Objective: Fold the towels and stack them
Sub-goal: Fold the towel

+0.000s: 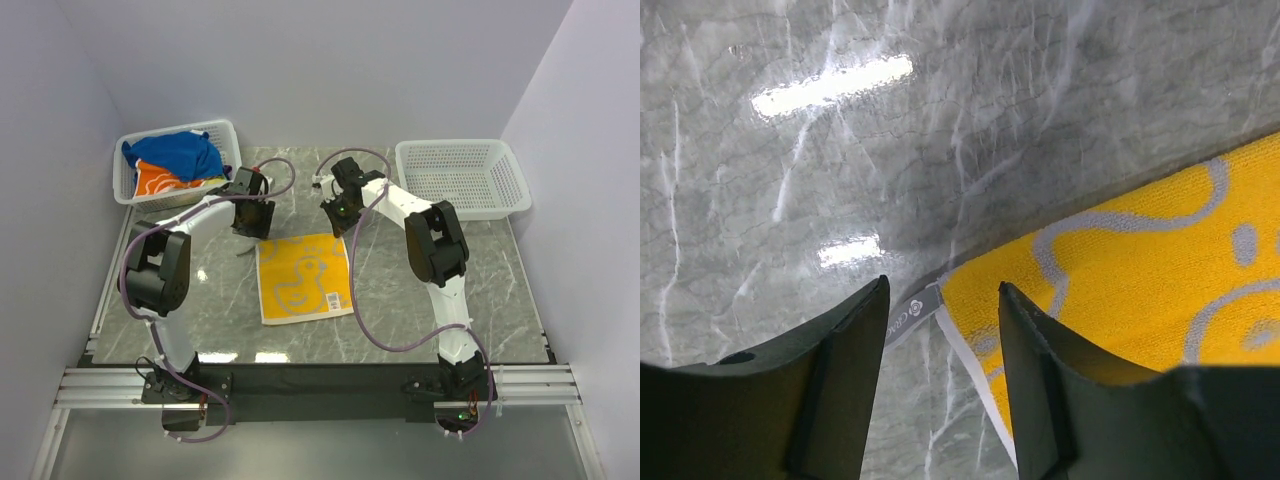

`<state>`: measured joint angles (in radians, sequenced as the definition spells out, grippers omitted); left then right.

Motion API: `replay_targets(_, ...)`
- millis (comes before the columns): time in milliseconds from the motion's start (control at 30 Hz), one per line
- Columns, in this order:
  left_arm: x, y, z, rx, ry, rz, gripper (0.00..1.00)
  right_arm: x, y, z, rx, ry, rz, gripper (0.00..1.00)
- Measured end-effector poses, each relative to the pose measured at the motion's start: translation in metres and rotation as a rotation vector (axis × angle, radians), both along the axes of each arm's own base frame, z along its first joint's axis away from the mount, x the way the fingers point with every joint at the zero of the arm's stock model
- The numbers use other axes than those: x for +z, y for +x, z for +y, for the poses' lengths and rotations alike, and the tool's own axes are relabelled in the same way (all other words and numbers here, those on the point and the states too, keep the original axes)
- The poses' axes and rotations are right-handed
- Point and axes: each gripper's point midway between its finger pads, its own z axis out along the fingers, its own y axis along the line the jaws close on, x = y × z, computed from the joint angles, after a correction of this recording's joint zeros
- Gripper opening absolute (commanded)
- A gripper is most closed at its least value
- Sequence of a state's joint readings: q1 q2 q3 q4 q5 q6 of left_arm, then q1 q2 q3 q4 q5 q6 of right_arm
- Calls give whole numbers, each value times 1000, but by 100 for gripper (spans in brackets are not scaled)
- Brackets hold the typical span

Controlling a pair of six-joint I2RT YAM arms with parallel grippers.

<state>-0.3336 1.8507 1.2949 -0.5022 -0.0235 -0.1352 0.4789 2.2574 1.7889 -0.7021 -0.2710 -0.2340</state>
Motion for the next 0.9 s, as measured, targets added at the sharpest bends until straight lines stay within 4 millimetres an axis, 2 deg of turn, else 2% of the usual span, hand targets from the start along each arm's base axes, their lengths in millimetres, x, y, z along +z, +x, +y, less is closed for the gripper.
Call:
replay_targets(233,-5,-1,0,-14,-14,20,49,0,0,0,-1,6,-13,0)
replay_targets(433,-22,-6,3,-18,6,65,46,0,0,0,-1,7,-15,0)
replay_targets(500,-30,-8,3,-19,13,85,42,0,0,0,-1,7,-15,0)
replay_targets(900,-31,-3,7,-7,18,83,39,0,0,-2,-4,6,-29,0)
